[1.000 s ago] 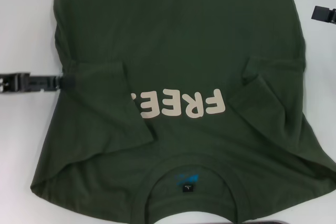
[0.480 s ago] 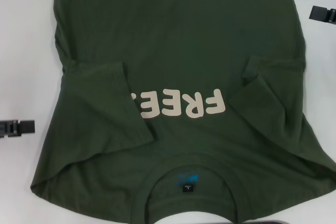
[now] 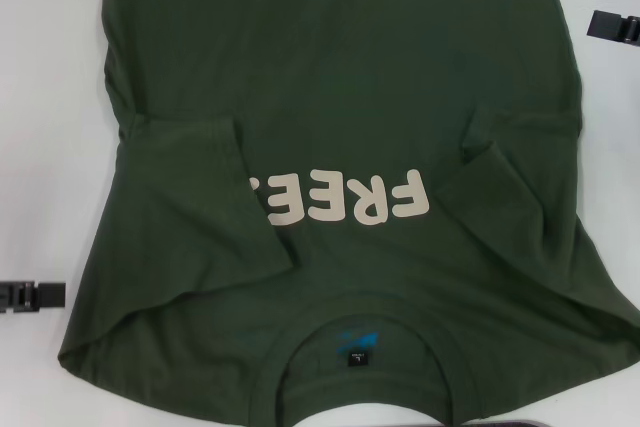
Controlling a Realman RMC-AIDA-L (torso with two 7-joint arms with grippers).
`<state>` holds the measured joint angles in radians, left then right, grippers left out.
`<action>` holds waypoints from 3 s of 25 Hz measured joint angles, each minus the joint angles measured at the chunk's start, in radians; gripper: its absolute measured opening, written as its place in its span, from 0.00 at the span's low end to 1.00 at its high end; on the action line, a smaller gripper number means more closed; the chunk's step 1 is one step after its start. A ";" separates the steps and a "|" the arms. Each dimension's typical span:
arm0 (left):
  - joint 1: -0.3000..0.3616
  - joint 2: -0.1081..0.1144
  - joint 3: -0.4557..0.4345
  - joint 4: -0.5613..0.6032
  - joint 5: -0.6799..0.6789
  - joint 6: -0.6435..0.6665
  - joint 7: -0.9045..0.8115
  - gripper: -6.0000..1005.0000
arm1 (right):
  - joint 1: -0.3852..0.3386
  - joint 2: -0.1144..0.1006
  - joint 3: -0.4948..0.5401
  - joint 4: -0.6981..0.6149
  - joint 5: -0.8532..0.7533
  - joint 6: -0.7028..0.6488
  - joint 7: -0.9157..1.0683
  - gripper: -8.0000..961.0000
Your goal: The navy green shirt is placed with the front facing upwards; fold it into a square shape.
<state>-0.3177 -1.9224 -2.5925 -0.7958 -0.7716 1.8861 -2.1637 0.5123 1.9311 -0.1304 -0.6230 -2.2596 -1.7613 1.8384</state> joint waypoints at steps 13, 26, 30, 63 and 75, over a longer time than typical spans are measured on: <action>0.003 -0.003 0.001 0.039 0.094 -0.016 0.011 0.78 | 0.000 0.002 0.000 0.000 0.000 0.000 -0.002 0.62; -0.018 -0.029 0.009 0.043 0.135 -0.020 0.011 0.78 | 0.000 -0.002 0.004 0.000 0.000 0.000 0.000 0.62; -0.026 -0.039 0.008 0.045 0.157 -0.016 0.011 0.78 | 0.000 -0.002 0.005 -0.001 0.000 0.000 0.001 0.62; -0.072 -0.058 0.008 0.075 0.207 -0.064 0.008 0.58 | -0.009 -0.005 0.000 -0.002 0.022 0.000 -0.002 0.62; -0.079 -0.057 0.008 0.078 0.212 -0.072 0.007 0.53 | -0.010 -0.005 0.002 -0.004 0.023 0.000 -0.003 0.62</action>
<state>-0.3971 -1.9797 -2.5848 -0.7176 -0.5591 1.8144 -2.1564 0.5019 1.9264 -0.1284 -0.6267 -2.2364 -1.7609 1.8350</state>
